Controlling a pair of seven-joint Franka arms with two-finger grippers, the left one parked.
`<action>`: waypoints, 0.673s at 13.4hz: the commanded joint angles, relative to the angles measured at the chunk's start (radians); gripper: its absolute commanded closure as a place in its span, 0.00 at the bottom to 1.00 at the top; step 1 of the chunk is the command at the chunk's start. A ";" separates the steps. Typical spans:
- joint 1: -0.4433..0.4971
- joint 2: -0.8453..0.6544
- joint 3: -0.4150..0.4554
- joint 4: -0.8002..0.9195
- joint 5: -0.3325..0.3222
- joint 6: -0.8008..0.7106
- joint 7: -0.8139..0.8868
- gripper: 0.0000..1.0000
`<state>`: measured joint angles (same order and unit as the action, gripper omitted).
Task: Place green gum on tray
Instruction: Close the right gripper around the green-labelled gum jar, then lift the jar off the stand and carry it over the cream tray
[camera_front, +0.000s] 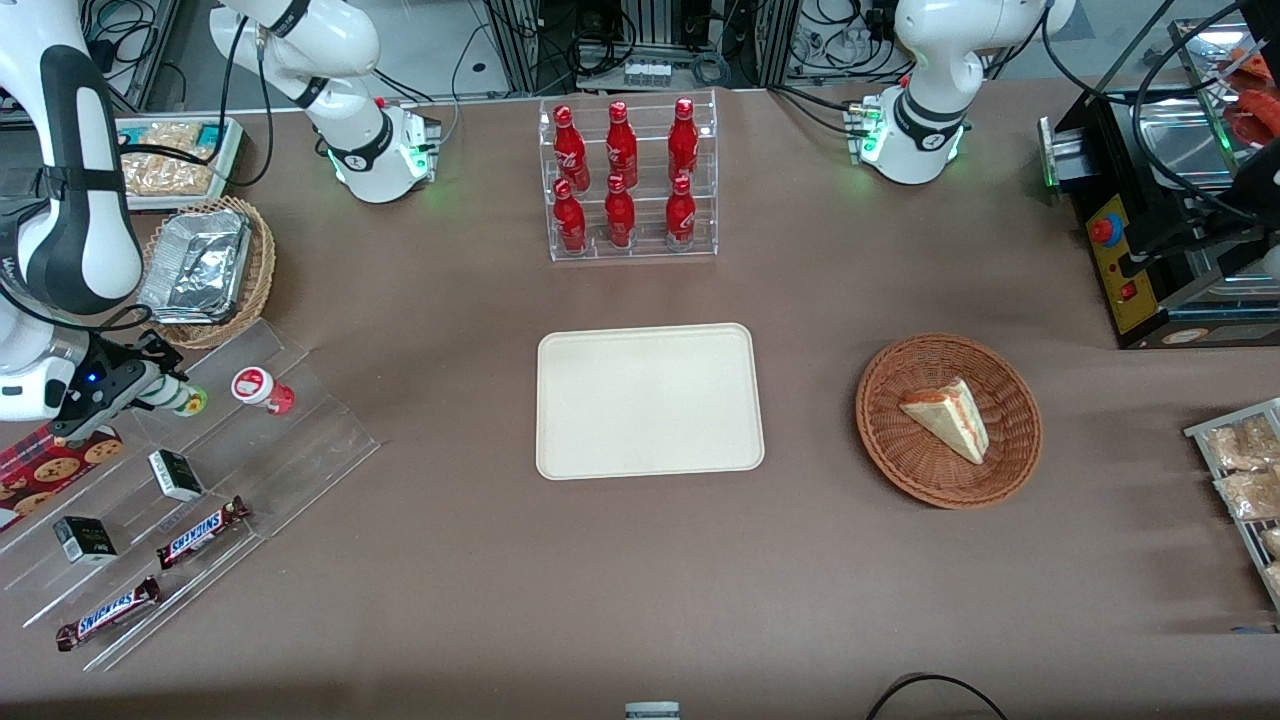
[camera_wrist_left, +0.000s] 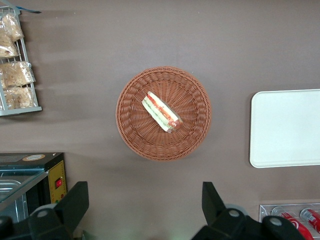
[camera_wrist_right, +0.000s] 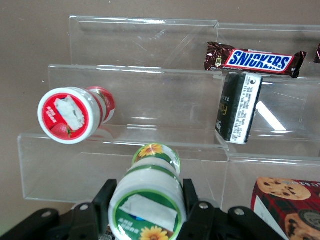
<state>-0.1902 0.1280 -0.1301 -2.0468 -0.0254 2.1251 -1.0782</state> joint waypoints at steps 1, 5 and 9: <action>0.001 -0.025 0.006 0.008 0.024 0.000 -0.016 1.00; 0.047 -0.013 0.012 0.094 0.025 -0.058 0.020 1.00; 0.150 0.031 0.010 0.239 0.019 -0.190 0.168 1.00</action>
<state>-0.0789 0.1182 -0.1149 -1.8966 -0.0238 2.0046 -0.9626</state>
